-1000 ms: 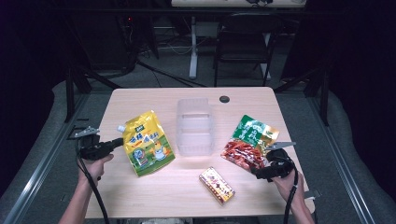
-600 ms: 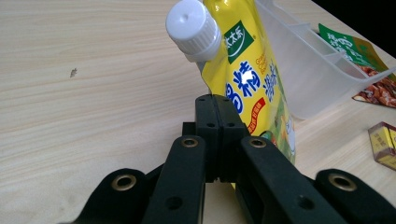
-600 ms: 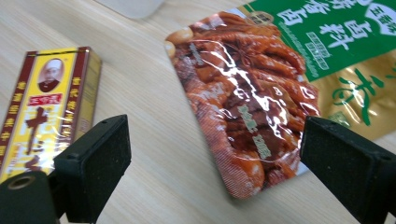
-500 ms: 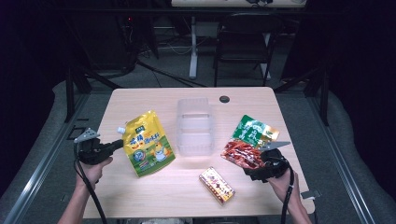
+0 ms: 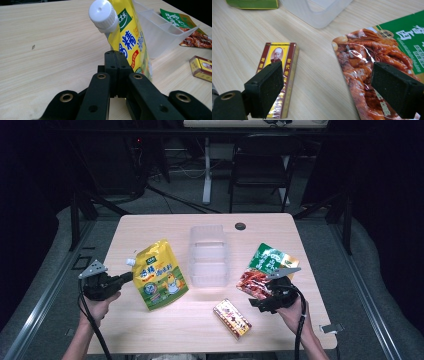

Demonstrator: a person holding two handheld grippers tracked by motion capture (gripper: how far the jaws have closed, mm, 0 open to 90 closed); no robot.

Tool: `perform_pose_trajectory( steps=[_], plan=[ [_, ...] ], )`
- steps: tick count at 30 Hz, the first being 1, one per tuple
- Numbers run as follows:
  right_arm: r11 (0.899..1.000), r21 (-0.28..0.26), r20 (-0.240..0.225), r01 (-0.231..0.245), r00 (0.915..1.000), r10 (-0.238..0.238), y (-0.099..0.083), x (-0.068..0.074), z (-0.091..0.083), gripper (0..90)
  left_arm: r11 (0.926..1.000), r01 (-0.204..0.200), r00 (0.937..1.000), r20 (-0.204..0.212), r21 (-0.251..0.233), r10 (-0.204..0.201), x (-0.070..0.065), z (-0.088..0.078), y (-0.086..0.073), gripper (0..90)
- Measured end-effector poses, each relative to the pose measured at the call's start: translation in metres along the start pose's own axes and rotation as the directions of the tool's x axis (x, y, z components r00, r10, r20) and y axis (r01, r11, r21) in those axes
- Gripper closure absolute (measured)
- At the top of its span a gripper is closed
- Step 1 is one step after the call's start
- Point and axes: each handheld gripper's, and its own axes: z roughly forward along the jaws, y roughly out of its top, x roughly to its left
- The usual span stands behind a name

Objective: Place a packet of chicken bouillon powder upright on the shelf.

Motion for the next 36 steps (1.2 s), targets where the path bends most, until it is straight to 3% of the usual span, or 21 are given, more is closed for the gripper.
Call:
perform_pose_trajectory(
  steps=[7,11,23,31,36],
  plan=[
    [1.0,-0.007,-0.039,0.017,0.9991,-0.018,0.008,0.007,0.004,11.1,0.9986,-0.052,0.9986,0.011,-0.013,0.052,-0.006,-0.004,-0.001,90.0],
    [1.0,-0.003,-0.056,0.031,0.9979,-0.031,0.014,0.011,0.006,11.3,0.9943,-0.104,0.9942,0.025,-0.02,0.105,-0.011,-0.009,-0.002,90.0],
    [0.997,-0.011,-0.099,0.079,0.9919,-0.08,0.032,0.023,0.017,12.3,0.9805,-0.194,0.9796,0.046,-0.033,0.195,-0.023,-0.017,-0.005,90.0],
    [0.991,-0.014,-0.142,0.131,0.9811,-0.131,0.05,0.036,0.029,13.1,0.9697,-0.242,0.9675,0.067,-0.032,0.244,-0.03,-0.023,-0.006,90.0],
    [0.985,-0.019,-0.171,0.174,0.9698,-0.174,0.064,0.047,0.044,13.3,0.9633,-0.266,0.9598,0.083,-0.038,0.268,-0.033,-0.025,-0.007,90.0]
  ],
)
